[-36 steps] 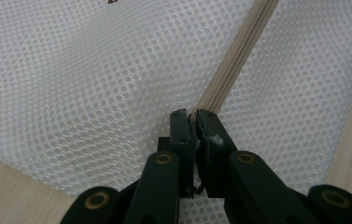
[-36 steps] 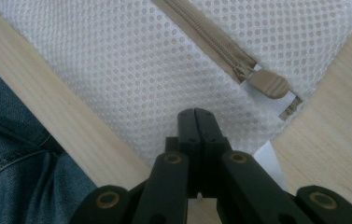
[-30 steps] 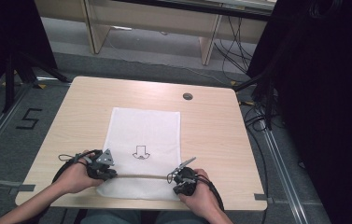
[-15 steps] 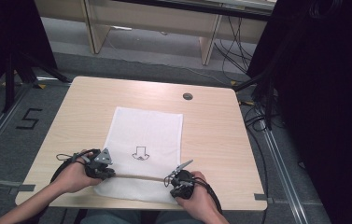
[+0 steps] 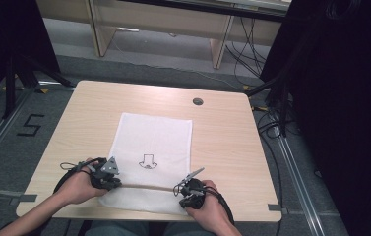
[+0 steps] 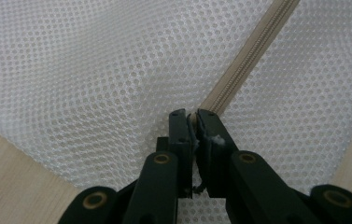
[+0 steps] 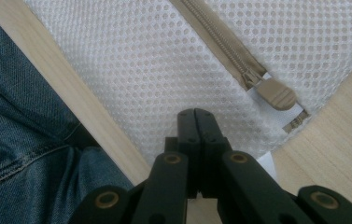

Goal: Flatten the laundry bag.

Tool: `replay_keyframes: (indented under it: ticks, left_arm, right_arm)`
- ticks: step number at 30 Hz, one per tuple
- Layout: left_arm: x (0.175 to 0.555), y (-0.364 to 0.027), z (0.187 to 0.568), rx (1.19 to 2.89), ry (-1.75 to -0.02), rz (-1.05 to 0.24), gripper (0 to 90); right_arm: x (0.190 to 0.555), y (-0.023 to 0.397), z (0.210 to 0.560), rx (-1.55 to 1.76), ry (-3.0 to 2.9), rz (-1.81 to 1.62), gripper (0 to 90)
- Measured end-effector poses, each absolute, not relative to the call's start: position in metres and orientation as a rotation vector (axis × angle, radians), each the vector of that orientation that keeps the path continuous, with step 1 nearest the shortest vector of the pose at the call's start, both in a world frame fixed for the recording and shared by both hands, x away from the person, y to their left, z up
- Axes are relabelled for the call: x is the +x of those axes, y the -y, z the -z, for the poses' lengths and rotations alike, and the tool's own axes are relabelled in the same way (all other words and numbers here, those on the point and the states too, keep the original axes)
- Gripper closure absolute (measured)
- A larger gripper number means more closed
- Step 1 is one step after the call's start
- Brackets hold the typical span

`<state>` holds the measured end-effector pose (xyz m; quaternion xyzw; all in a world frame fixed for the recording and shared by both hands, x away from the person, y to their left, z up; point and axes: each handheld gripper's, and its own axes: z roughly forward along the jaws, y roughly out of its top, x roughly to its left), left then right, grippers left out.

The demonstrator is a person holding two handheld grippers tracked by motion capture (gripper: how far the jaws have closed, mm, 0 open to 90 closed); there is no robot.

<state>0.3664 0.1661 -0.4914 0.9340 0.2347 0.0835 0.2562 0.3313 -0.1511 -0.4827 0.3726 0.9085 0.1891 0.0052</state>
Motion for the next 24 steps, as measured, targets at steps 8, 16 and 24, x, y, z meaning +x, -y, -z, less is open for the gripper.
replay_keyframes:
  ticks: [8, 16, 24]
  left_arm:
    - [0.367, -0.167, 0.487, 2.521, -0.631, -0.227, 76.7]
    - [0.372, -0.152, 0.479, 2.338, -0.560, -0.263, 53.6]
    - [0.369, -0.112, 0.475, 2.290, -0.454, -0.254, 45.3]
  right_arm:
    - [0.334, 0.159, 0.469, 1.211, -2.783, -0.698, 89.4]
    - [0.343, 0.190, 0.461, 1.346, -2.676, -0.736, 87.6]
    - [0.351, 0.193, 0.464, 1.340, -2.677, -0.732, 90.0]
